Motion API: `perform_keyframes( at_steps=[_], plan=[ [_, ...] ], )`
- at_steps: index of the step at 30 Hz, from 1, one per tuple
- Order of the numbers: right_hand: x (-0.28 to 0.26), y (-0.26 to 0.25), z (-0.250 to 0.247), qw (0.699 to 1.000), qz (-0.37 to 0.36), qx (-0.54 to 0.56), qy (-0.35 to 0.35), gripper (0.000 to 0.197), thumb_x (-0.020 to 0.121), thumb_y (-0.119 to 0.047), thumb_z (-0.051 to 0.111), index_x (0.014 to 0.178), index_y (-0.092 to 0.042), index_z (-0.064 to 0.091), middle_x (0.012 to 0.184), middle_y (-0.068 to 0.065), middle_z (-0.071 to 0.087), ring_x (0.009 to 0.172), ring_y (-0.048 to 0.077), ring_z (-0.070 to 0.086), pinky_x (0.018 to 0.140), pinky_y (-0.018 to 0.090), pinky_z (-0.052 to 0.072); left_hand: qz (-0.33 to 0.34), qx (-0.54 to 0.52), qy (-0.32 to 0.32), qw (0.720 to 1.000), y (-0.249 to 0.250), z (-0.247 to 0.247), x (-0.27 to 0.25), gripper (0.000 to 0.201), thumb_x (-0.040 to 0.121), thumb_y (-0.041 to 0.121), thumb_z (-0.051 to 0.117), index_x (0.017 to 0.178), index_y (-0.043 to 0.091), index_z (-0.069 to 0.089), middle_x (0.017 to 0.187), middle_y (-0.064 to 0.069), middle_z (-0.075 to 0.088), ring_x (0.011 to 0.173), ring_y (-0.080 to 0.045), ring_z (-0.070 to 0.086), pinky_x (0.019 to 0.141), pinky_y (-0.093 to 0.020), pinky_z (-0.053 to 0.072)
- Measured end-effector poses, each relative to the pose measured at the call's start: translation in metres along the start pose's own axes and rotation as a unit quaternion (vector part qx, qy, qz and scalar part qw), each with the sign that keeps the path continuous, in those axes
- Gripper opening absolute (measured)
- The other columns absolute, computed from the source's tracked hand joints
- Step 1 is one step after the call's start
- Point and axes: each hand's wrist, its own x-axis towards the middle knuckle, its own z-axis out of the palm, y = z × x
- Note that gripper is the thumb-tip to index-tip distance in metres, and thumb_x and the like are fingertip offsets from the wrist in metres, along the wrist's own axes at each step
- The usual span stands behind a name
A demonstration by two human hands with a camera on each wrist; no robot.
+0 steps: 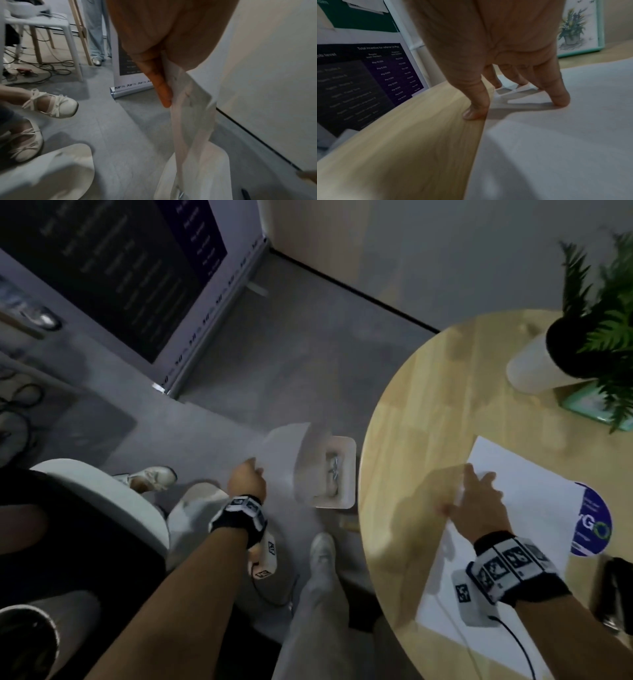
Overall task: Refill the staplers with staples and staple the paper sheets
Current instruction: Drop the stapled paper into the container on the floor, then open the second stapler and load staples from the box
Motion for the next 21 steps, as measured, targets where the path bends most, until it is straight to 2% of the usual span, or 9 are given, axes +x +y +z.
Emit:
perform_keyframes(
  at_steps=[4,7,12,15,18,21],
  plan=[
    [0.004,0.003,0.005,0.999,0.007,0.028,0.037,0.08,0.082,-0.025,0.068,0.142,-0.01,0.018,0.138,0.029,0.025,0.113,0.05,0.046,0.083,0.05,0.047,0.025,0.032,-0.04,0.998,0.005,0.038,0.008,0.044,0.092,-0.003,0.043,0.134,0.002,0.05,0.127,-0.023,0.062,0.12,-0.034,0.056,0.097,-0.036,0.042],
    [0.005,0.004,0.006,0.998,0.013,0.044,0.037,0.076,0.079,-0.021,0.07,0.138,-0.011,0.024,0.134,0.027,0.028,0.108,0.048,0.048,0.079,0.049,0.047,0.038,0.047,-0.062,0.996,0.011,0.054,0.011,0.042,0.091,0.0,0.044,0.132,0.005,0.054,0.123,-0.021,0.065,0.117,-0.035,0.058,0.096,-0.038,0.045],
    [0.002,0.004,0.004,0.998,0.01,0.052,0.035,0.077,0.081,-0.022,0.068,0.141,-0.012,0.021,0.142,0.029,0.023,0.114,0.05,0.045,0.083,0.051,0.047,0.015,0.018,-0.068,0.997,0.024,0.057,0.01,0.042,0.094,0.001,0.047,0.136,0.007,0.052,0.127,-0.018,0.064,0.121,-0.03,0.057,0.101,-0.034,0.043],
    [0.001,0.003,0.005,0.998,0.018,0.048,0.02,0.084,0.084,-0.026,0.067,0.147,-0.012,0.013,0.152,0.028,0.01,0.126,0.049,0.035,0.091,0.051,0.046,0.028,0.011,-0.049,0.998,0.03,0.047,0.006,0.041,0.094,0.0,0.047,0.134,0.007,0.054,0.127,-0.017,0.064,0.121,-0.028,0.058,0.099,-0.03,0.043],
    [0.0,0.004,0.004,0.997,0.03,0.07,0.014,0.088,0.083,-0.028,0.069,0.149,-0.016,0.012,0.157,0.022,0.003,0.135,0.048,0.026,0.096,0.053,0.044,0.06,-0.008,-0.034,0.998,0.043,0.028,-0.004,0.039,0.093,-0.001,0.047,0.13,0.006,0.057,0.123,-0.016,0.066,0.117,-0.028,0.06,0.097,-0.028,0.043],
    [-0.003,0.009,-0.002,0.994,0.028,0.103,0.002,0.089,0.083,-0.032,0.069,0.149,-0.02,0.012,0.16,0.016,0.001,0.141,0.044,0.018,0.102,0.053,0.04,0.124,-0.038,0.006,0.992,0.068,0.008,-0.02,0.035,0.091,0.0,0.047,0.121,0.009,0.062,0.11,-0.016,0.071,0.104,-0.031,0.066,0.094,-0.034,0.051]
  ],
)
